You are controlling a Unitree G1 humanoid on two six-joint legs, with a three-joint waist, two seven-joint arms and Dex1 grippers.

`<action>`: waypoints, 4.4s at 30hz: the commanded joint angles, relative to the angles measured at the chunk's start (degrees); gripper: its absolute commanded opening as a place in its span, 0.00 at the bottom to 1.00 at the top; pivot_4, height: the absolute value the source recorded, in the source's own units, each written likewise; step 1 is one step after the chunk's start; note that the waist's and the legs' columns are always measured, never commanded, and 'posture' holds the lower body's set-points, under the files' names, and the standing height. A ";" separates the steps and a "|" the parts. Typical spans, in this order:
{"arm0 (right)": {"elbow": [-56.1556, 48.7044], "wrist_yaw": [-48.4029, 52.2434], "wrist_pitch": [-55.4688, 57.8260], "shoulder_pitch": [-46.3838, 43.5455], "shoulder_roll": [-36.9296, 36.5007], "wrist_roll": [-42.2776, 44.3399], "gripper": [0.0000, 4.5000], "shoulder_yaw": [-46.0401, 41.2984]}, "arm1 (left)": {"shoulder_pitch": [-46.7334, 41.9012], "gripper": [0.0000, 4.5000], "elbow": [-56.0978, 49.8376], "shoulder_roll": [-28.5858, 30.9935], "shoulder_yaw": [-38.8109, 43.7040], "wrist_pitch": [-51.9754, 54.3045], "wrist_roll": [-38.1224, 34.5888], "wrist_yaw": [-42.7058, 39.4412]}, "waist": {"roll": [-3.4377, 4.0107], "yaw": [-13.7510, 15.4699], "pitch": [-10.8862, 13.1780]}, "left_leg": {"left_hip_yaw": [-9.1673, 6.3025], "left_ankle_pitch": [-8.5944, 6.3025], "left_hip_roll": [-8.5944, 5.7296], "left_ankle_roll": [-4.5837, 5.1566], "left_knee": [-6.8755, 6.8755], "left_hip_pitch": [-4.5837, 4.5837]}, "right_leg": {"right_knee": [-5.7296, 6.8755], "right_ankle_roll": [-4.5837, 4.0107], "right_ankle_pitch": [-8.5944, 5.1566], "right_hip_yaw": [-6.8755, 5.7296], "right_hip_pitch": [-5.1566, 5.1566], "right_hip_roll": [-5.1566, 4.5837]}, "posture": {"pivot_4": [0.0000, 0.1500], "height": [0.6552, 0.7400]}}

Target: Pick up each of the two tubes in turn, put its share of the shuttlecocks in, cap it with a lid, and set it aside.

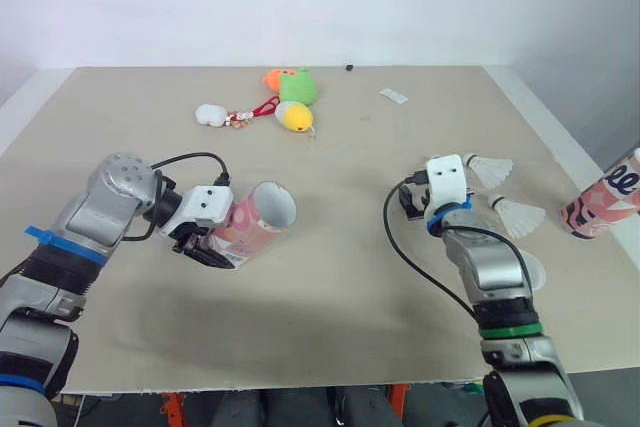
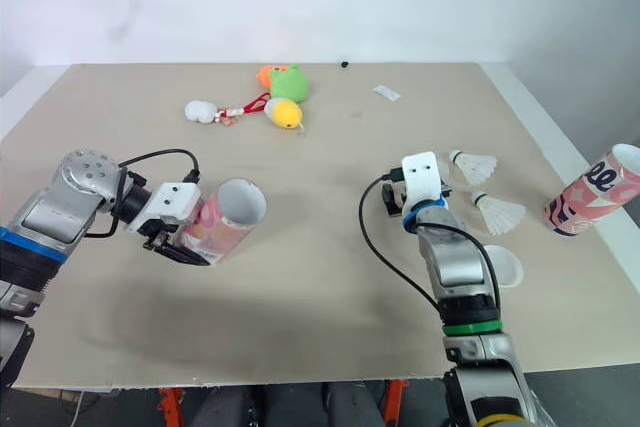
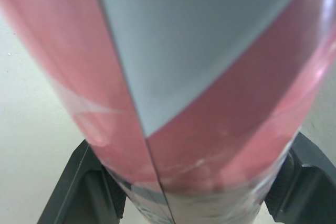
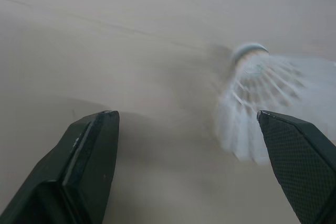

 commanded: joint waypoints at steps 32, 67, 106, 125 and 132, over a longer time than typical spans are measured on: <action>-35.47 56.15 -1.50 -4.77 -24.13 23.94 0.01 5.64 | 3.69 0.60 -2.98 -1.71 0.58 3.76 0.61 -0.05 | 0.15 0.26 0.03 | 0.29 -0.12 -0.08 0.17 -0.29 0.14 | -0.12 0.16 -0.13 0.32 -0.04 -0.11 | 1.00 0.91; -41.87 49.33 9.87 15.11 -27.54 20.11 0.83 -23.08 | 3.21 0.60 -1.16 -5.41 -0.63 2.56 0.38 -0.74 | 0.31 2.32 -0.15 | 0.07 -0.07 -0.23 0.28 -0.30 -0.02 | -0.03 -0.04 -0.24 -0.05 -0.05 -0.32 | 1.00 0.91; -4.75 35.07 -1.89 23.74 -27.25 12.10 0.20 -25.33 | 2.80 0.60 -2.61 -8.15 -0.29 3.81 0.36 -0.01 | 0.98 1.66 -0.56 | 0.30 -0.25 -1.00 0.55 0.19 0.20 | -0.33 1.07 -0.54 0.50 0.74 -1.16 | 1.00 0.91; -47.53 61.42 5.82 0.47 -38.76 30.22 0.01 2.33 | 0.02 0.60 0.84 -8.89 -1.35 2.74 0.78 -0.81 | 0.88 1.52 -0.48 | 0.20 -0.30 -0.94 0.61 0.23 0.14 | -0.38 1.02 -0.60 0.41 0.65 -1.28 | 1.00 0.91; -34.79 67.72 -0.39 -19.81 -28.06 19.70 0.01 17.84 | -0.92 0.60 1.54 -8.45 -1.79 2.66 0.18 -0.81 | 0.84 1.80 -0.46 | 0.29 -0.29 -0.92 0.60 0.26 -0.02 | -0.36 0.99 -0.57 0.36 0.49 -1.27 | 1.00 0.91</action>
